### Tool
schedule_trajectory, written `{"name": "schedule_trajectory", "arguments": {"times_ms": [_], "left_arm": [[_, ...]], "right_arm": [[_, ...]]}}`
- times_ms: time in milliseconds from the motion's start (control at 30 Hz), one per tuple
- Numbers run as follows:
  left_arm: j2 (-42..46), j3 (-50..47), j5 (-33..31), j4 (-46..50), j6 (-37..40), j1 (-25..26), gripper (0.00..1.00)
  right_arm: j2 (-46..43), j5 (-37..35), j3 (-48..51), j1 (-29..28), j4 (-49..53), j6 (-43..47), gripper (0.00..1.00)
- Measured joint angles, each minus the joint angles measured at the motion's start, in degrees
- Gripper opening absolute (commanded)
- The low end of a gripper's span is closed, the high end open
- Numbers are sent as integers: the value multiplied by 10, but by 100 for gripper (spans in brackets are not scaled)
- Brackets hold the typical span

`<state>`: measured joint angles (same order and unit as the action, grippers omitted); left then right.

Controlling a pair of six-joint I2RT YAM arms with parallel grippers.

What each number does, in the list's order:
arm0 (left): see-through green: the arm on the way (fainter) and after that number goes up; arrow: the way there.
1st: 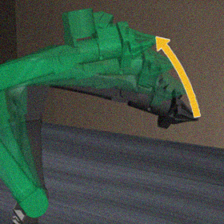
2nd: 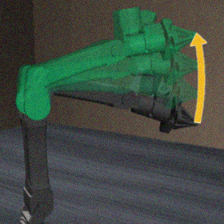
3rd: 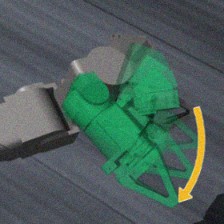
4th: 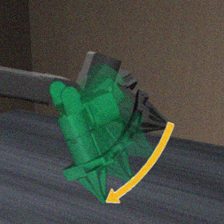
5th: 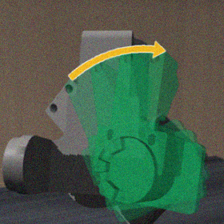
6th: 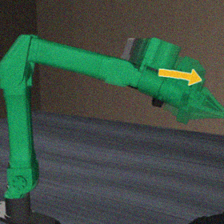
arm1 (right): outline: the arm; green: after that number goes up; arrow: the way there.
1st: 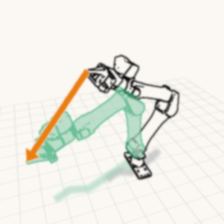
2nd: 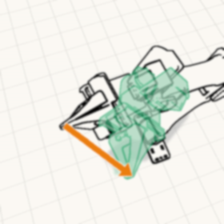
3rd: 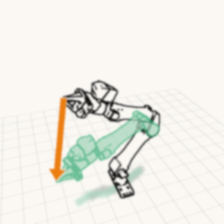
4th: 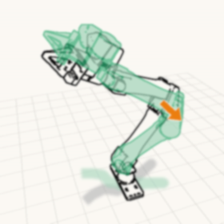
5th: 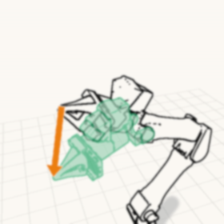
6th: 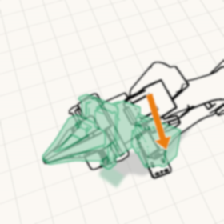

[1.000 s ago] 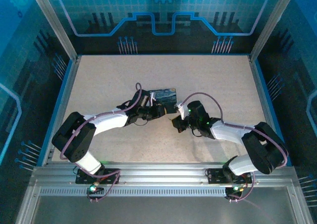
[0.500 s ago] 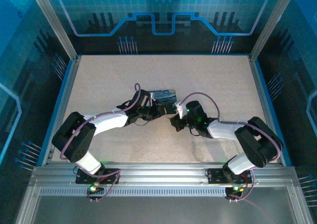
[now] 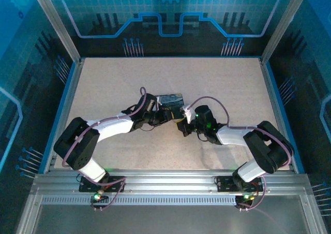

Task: Unlock the padlock with the key

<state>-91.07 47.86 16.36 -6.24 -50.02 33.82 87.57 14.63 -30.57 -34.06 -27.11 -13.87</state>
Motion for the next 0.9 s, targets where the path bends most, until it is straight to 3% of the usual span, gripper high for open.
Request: {"name": "schedule_trajectory", "arguments": {"times_ms": [900], "left_arm": [[1, 0, 0, 0, -1, 0, 10]], "right_arm": [[0, 32, 9, 16, -34, -11, 1]]}}
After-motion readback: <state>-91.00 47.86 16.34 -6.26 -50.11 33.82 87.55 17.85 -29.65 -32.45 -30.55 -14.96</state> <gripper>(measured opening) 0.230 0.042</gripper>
